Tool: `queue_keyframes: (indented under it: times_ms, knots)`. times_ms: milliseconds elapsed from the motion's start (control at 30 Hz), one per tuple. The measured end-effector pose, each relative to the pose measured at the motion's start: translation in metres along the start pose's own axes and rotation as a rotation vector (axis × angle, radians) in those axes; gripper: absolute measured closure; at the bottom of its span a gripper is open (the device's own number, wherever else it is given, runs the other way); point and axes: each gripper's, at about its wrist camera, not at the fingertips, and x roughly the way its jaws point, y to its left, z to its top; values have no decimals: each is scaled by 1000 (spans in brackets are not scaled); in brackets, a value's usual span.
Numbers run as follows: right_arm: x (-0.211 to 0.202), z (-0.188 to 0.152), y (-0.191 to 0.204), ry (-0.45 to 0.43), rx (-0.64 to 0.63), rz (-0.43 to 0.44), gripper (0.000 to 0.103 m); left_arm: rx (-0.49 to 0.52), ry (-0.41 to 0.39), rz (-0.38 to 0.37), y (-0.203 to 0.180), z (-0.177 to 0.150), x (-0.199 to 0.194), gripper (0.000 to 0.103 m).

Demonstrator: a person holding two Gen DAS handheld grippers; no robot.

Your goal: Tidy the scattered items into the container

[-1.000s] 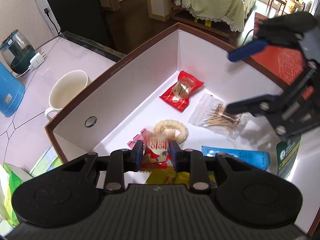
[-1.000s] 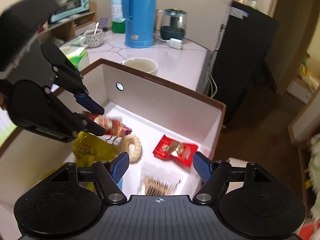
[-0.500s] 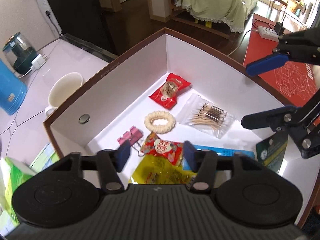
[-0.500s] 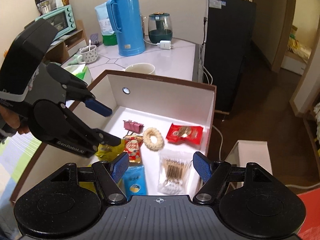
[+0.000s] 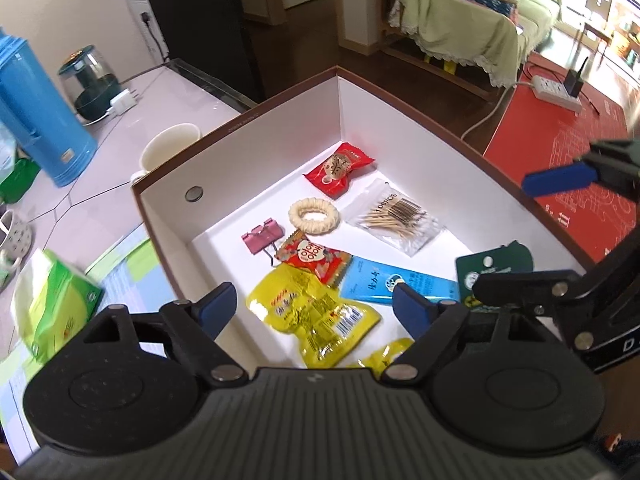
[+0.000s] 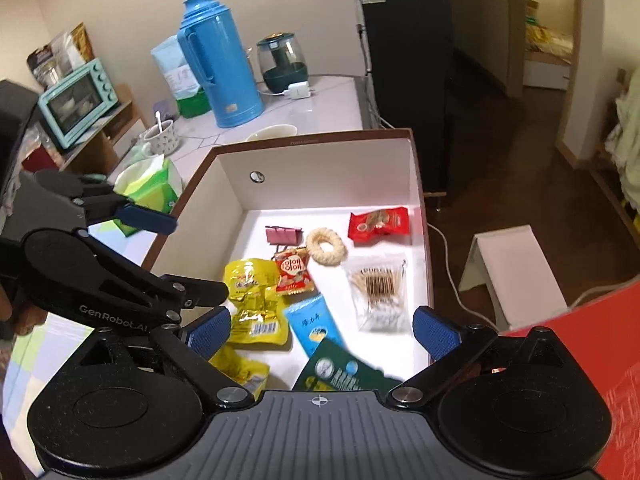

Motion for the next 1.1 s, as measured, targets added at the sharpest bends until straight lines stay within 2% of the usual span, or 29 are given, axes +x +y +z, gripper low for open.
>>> queue_keyframes:
  times_ms: [433, 800, 1100]
  knots:
    - [-38, -27, 13, -11, 44, -55, 3, -41, -47, 33, -20, -20, -44, 18]
    - [-56, -42, 23, -15, 22, -96, 3, -63, -75, 75, -39, -43, -70, 16]
    - [-65, -53, 28, -22, -10, -97, 3, -103, -94, 110, -52, -59, -87, 16]
